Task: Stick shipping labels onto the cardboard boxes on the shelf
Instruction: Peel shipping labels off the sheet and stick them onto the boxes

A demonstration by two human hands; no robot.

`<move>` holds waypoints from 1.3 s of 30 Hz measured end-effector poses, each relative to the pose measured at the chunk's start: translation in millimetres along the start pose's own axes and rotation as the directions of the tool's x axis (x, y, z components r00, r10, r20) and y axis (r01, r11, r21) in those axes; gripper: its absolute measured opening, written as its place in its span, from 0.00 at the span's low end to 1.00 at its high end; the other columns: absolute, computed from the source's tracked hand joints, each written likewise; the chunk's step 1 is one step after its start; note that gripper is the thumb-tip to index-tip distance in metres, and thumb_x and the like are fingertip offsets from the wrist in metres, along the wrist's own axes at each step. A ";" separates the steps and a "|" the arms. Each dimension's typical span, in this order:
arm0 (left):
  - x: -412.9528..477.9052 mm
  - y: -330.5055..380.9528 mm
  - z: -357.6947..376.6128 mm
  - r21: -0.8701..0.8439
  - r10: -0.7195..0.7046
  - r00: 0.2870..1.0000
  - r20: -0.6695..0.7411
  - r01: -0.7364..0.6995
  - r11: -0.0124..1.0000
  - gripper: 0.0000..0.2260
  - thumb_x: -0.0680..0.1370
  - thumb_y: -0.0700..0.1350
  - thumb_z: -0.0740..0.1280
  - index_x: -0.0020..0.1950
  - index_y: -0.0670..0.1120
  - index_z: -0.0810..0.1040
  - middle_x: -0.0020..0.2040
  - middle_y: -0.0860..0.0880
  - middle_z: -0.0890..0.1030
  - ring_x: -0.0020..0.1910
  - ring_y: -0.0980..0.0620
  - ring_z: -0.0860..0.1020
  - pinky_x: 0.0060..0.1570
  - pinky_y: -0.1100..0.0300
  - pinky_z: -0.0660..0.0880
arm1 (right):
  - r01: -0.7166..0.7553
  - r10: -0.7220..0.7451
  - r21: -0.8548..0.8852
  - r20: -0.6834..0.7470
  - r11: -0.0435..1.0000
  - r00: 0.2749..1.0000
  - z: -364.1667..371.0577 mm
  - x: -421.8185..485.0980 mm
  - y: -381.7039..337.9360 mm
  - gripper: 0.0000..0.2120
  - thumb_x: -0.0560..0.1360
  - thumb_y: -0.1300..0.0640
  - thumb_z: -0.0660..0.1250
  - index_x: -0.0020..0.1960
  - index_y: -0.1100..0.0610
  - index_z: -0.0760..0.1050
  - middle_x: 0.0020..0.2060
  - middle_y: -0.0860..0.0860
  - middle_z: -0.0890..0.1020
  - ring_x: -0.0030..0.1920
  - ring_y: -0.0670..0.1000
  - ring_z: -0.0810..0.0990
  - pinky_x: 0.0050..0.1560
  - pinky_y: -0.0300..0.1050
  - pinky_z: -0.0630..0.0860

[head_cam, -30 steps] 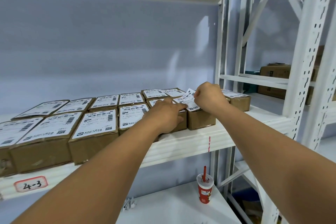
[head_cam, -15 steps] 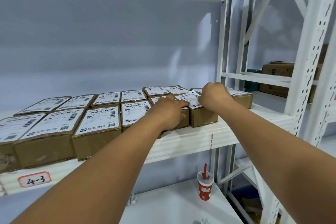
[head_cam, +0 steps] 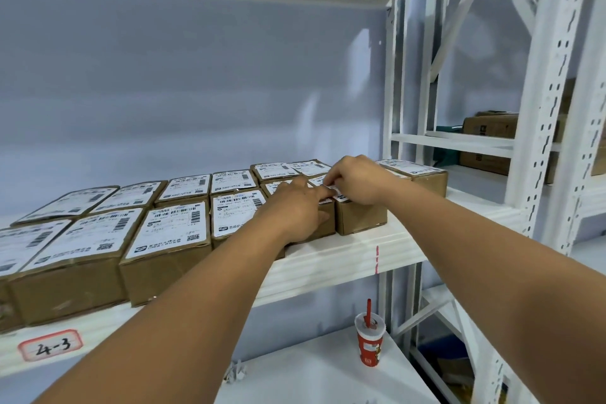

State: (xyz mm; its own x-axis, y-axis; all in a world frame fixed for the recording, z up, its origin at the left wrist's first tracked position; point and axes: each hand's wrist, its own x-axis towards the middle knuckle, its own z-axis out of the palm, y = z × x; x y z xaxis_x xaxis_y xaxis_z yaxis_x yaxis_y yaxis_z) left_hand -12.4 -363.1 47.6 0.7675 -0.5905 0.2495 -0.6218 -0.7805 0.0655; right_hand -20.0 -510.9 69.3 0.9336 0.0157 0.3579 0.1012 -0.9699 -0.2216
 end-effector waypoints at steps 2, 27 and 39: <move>0.4 0.1 0.3 0.013 0.008 1.000 0.003 -0.008 1.000 0.21 0.80 0.51 0.59 0.73 0.61 0.61 0.65 0.44 0.66 0.66 0.41 0.65 0.61 0.52 0.66 | -0.025 0.025 0.007 0.047 1.000 0.999 1.3 5.0 -0.9 0.18 0.76 0.65 0.57 0.60 0.55 0.79 0.61 0.50 0.78 0.62 0.53 0.73 0.51 0.34 0.65; 1.0 -4.2 3.0 -0.057 -0.009 1.000 -0.013 0.009 0.998 0.20 0.79 0.52 0.60 0.71 0.59 0.62 0.67 0.47 0.65 0.68 0.45 0.63 0.65 0.50 0.66 | -0.345 0.404 0.210 -0.493 0.915 0.771 7.7 -7.4 57.8 0.15 0.76 0.63 0.58 0.55 0.55 0.80 0.52 0.55 0.82 0.60 0.58 0.72 0.58 0.52 0.74; 6.4 0.4 -11.2 0.018 0.001 0.995 0.102 -0.003 1.000 0.23 0.80 0.57 0.58 0.74 0.56 0.61 0.71 0.45 0.64 0.70 0.44 0.62 0.67 0.54 0.63 | -0.215 0.207 -0.007 -0.244 0.977 0.947 19.5 -24.1 74.7 0.18 0.78 0.65 0.58 0.65 0.56 0.75 0.61 0.59 0.76 0.61 0.58 0.74 0.64 0.50 0.70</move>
State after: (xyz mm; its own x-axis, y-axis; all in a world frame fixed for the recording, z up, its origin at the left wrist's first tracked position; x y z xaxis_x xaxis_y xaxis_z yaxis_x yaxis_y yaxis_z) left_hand -9.6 -364.8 60.0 0.7788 -0.6091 0.1496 -0.6210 -0.7824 0.0471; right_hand -28.2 -579.0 26.5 0.8215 -0.2450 0.5149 -0.1043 -0.9523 -0.2867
